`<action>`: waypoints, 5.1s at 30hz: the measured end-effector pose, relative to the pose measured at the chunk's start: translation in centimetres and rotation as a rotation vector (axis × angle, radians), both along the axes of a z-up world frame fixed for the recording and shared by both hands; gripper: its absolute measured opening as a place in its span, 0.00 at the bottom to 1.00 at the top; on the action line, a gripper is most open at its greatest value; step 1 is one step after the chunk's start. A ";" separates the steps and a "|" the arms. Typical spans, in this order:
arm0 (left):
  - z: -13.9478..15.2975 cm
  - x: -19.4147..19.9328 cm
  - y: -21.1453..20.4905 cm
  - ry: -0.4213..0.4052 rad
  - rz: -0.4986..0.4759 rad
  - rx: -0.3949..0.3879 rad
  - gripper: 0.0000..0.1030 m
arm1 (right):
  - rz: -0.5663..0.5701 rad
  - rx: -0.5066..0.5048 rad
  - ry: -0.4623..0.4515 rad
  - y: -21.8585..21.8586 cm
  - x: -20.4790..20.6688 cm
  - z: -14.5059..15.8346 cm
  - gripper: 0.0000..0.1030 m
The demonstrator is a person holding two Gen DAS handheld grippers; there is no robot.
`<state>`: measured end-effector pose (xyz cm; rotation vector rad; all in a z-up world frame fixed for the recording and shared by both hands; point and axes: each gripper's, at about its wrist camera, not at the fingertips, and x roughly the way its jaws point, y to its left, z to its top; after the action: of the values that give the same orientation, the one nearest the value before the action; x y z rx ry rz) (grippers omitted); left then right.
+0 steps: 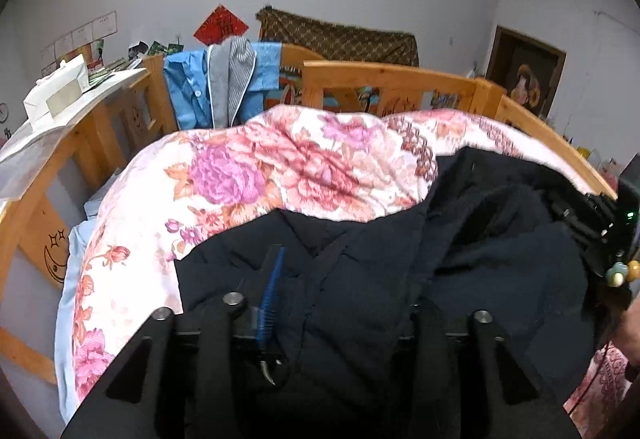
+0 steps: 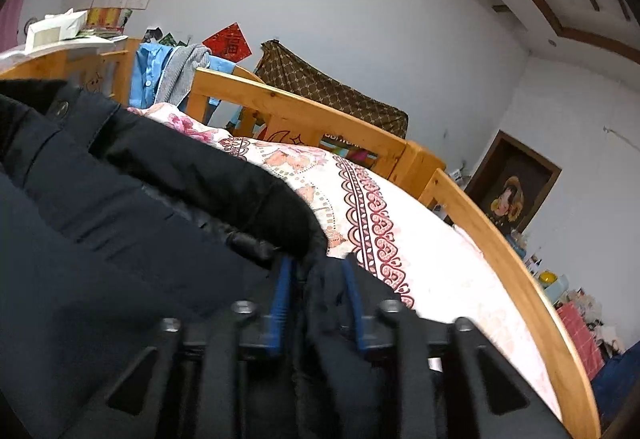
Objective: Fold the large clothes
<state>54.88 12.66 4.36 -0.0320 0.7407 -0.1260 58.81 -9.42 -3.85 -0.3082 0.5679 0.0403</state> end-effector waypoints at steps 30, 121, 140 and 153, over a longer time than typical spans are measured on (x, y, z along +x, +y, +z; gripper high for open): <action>-3.0 -2.9 -7.2 -0.096 0.006 0.063 0.83 | 0.206 0.144 0.020 2.0 -4.1 0.4 0.97; -11.5 -4.7 10.1 0.317 0.064 -0.324 0.99 | 0.153 0.351 0.363 -10.7 -3.4 -5.3 1.00; -14.6 -1.8 8.8 0.399 -0.011 -0.502 0.99 | 0.313 0.707 0.686 -12.5 -1.8 -10.7 1.00; -15.0 -0.5 8.3 0.440 0.004 -0.486 0.99 | 0.140 0.764 0.673 -13.1 -2.3 -10.9 1.00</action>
<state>54.40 20.94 -10.64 -0.5384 1.1345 -0.2994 56.53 -22.49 -14.79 0.4350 1.1433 0.4987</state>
